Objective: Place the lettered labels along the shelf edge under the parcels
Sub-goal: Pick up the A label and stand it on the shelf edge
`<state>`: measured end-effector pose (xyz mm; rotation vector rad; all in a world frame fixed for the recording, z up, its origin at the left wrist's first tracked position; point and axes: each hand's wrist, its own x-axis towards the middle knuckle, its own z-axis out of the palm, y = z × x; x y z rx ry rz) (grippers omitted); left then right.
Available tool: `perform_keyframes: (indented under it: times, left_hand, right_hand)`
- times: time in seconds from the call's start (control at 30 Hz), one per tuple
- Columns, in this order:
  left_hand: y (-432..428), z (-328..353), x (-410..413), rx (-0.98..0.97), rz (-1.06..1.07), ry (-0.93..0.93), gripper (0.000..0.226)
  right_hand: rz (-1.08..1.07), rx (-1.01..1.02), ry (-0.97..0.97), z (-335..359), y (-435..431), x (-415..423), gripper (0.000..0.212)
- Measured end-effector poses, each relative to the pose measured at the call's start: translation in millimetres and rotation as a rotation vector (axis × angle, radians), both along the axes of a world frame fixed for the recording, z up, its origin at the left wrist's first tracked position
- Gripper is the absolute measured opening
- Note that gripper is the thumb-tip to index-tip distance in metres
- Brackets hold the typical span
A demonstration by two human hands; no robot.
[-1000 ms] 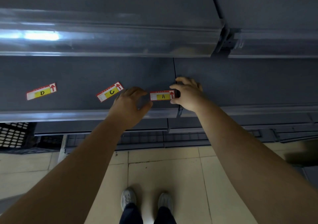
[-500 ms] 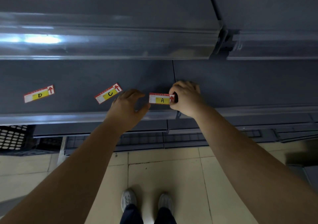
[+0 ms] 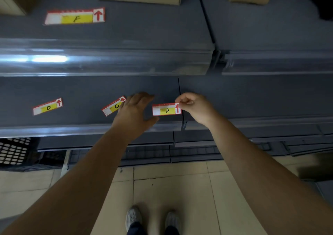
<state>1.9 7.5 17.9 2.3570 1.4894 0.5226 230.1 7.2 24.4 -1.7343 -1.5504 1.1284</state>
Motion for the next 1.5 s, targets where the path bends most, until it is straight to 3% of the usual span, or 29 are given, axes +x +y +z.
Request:
perform_keyframes:
  times: [0.27, 0.5, 0.67, 0.83, 0.93, 1.03, 1.23, 1.5]
  left_hand:
    - [-37, 39, 9, 0.220, -0.070, -0.005, 0.049]
    - [-90, 82, -3, 0.296, -0.073, -0.031, 0.034]
    - [-134, 122, -33, 0.360, -0.085, -0.046, 0.033]
    - [-188, 160, -86, 0.444, -0.076, -0.079, 0.036]
    - [-223, 184, -125, 0.463, -0.068, -0.101, 0.036]
    - [-256, 211, -165, 0.485, -0.037, -0.094, 0.037]
    - [-289, 257, -236, 0.558, 0.061, -0.078, 0.039]
    - [-268, 250, -312, 0.537, 0.142, -0.074, 0.038]
  right_hand:
    - [-0.036, -0.025, 0.278, 56, -45, 8, 0.016]
    - [-0.029, -0.019, 0.275, 100, -101, -5, 0.013]
    - [0.020, 0.092, 0.078, 134, -155, -36, 0.025]
    - [0.189, 0.475, -0.569, 174, -223, -88, 0.040]
    - [0.206, 0.622, -0.712, 200, -257, -127, 0.033]
    - [0.216, 0.706, -0.753, 224, -283, -165, 0.032]
    - [0.225, 0.803, -0.658, 267, -299, -231, 0.038]
    - [0.306, 0.759, -0.564, 260, -254, -310, 0.043]
